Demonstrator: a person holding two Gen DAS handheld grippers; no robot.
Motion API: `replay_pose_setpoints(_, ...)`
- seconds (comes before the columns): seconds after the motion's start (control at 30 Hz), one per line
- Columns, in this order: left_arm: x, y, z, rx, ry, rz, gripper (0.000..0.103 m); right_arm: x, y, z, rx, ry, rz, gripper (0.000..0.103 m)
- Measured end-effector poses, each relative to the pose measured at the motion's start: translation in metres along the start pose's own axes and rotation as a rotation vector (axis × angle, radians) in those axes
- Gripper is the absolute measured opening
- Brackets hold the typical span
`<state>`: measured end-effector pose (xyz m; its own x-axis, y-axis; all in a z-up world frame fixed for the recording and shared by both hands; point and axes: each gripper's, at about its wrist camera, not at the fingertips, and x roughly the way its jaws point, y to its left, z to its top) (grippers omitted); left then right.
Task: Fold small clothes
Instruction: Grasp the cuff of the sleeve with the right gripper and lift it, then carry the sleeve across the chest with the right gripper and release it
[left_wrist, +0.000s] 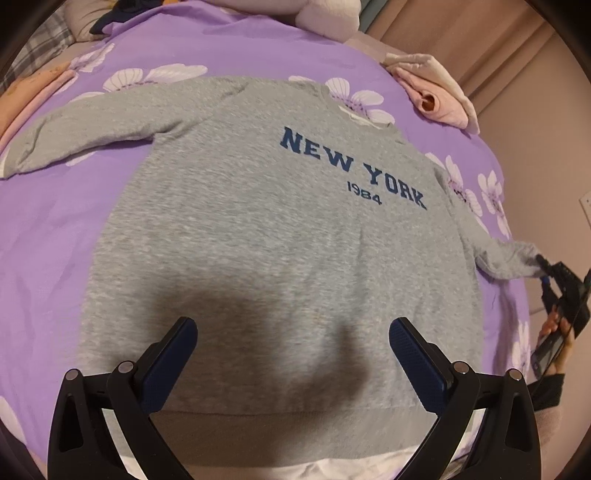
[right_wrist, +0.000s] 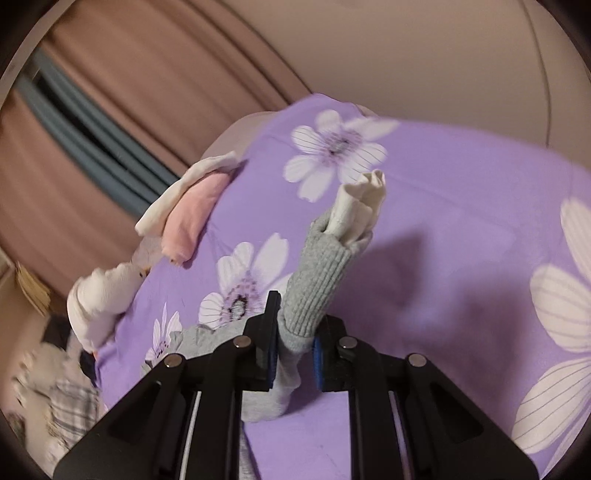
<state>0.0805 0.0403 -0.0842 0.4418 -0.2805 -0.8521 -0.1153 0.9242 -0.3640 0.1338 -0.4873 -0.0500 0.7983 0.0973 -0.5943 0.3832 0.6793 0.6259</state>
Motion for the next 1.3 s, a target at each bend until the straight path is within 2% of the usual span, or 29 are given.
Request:
replay_pose_setpoints(0.13,-0.009,0.008,-0.001,0.001,-0.022,-0.004,0.103,0.002,0.044,0.001,-0.149,-0.005,-0.056,0.015)
replay_pose_setpoints(0.27,-0.013,0.019,-0.001,-0.012,-0.029,-0.017,0.103,0.006,0.099,-0.006,-0.293,-0.012,-0.068,0.015)
replay_pose_setpoints(0.43,-0.018,0.035,0.0,-0.037,-0.047,-0.026,0.103,0.021,0.18,-0.033,-0.564,-0.021,-0.099,0.015)
replay_pose_setpoints(0.6,-0.017,0.056,-0.003,-0.08,-0.041,-0.024,0.103,0.052,0.245,-0.089,-0.817,0.021,-0.102,0.015)
replay_pose_setpoints(0.7,-0.016,0.071,-0.003,-0.111,-0.038,-0.017,0.103,0.073,0.277,-0.14,-0.99,0.044,-0.13,0.015)
replay_pose_setpoints(0.83,-0.018,0.082,-0.003,-0.133,-0.039,-0.012,0.103,0.11,0.289,-0.215,-1.268,0.075,-0.242,0.014)
replay_pose_setpoints(0.97,-0.02,0.091,-0.003,-0.147,-0.045,-0.007,0.103,0.134,0.28,-0.267,-1.489,0.11,-0.341,0.013)
replay_pose_setpoints(1.03,-0.02,0.096,-0.004,-0.156,-0.046,-0.004,0.103,0.136,0.277,-0.283,-1.575,0.1,-0.371,0.019)
replay_pose_setpoints(1.1,-0.02,0.098,-0.004,-0.165,-0.042,-0.008,0.103,0.133,0.279,-0.291,-1.629,0.099,-0.376,0.043)
replay_pose_setpoints(1.17,-0.019,0.1,-0.004,-0.17,-0.04,-0.014,0.103,0.125,0.278,-0.29,-1.661,0.067,-0.385,0.052)
replay_pose_setpoints(1.2,-0.02,0.1,-0.004,-0.168,-0.041,-0.014,0.103,0.119,0.279,-0.287,-1.656,0.069,-0.37,0.059)
replay_pose_setpoints(1.3,-0.02,0.103,-0.005,-0.169,-0.042,-0.013,0.103,0.09,0.279,-0.275,-1.592,0.113,-0.261,0.068)
